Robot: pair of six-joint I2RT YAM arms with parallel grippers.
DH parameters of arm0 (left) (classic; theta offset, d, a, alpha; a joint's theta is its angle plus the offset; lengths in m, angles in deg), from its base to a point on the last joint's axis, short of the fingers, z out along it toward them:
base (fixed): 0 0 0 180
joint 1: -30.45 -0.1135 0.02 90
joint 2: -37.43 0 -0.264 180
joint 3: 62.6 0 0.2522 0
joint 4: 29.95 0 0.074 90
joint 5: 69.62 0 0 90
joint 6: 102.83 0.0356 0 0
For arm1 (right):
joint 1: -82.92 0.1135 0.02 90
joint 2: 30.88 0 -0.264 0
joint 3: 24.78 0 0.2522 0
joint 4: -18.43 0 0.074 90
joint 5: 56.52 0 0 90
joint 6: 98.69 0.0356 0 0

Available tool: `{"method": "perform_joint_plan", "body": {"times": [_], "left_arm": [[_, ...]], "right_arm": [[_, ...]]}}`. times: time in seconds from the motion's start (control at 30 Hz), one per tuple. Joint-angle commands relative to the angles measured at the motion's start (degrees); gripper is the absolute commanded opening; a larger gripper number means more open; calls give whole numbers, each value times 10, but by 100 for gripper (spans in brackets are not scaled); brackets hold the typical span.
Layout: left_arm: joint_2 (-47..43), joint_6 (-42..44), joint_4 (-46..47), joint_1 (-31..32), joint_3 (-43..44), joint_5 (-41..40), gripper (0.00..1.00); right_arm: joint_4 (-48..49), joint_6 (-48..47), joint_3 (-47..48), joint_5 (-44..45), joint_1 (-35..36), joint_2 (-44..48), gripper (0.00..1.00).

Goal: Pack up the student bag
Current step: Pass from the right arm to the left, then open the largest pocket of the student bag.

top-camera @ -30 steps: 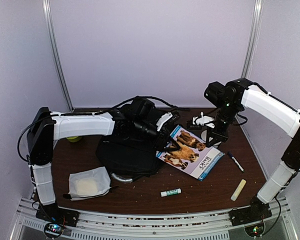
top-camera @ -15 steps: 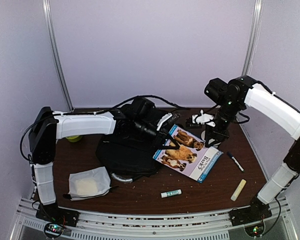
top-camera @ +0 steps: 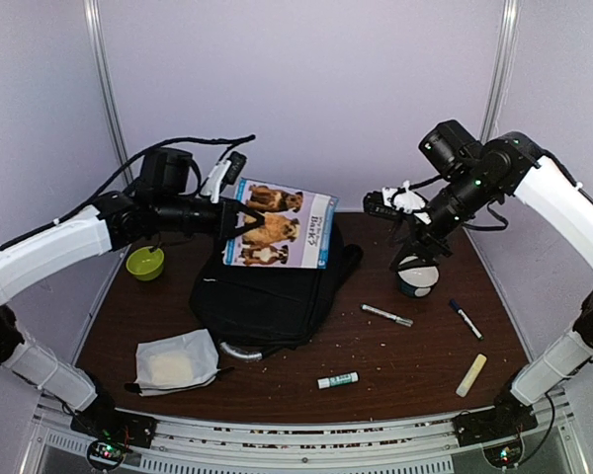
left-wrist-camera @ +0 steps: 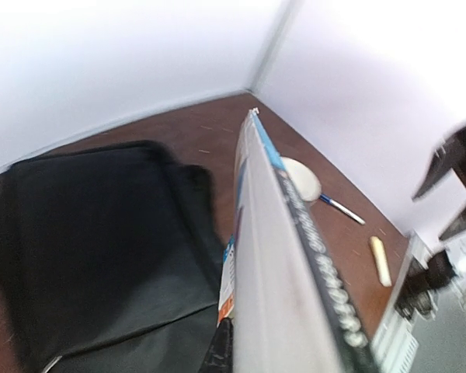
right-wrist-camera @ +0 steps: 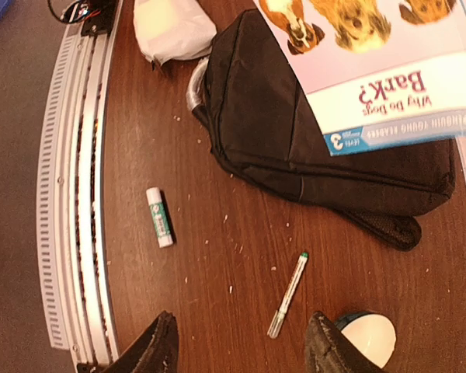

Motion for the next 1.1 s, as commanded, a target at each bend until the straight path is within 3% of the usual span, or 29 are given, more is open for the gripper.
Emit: {"method": "perform_joint_plan", "body": {"times": [0.0, 0.17, 0.53, 0.77, 0.9, 1.07], "left_arm": [[-101, -89, 4, -21, -78, -195, 0], [-195, -146, -36, -39, -133, -297, 0], [-329, -208, 27, -80, -295, -351, 0], [-358, -203, 40, -107, -326, -331, 0], [-358, -191, 30, -110, -321, -320, 0], [-361, -178, 9, -111, -310, -317, 0]], "right_arm": [[138, 92, -28, 37, 46, -48, 55], [190, 103, -19, 121, 127, -135, 54], [183, 92, 105, 197, 225, -378, 58], [206, 135, 158, 215, 240, -445, 60], [217, 137, 153, 251, 240, -462, 57], [208, 137, 150, 235, 241, -481, 51]]}}
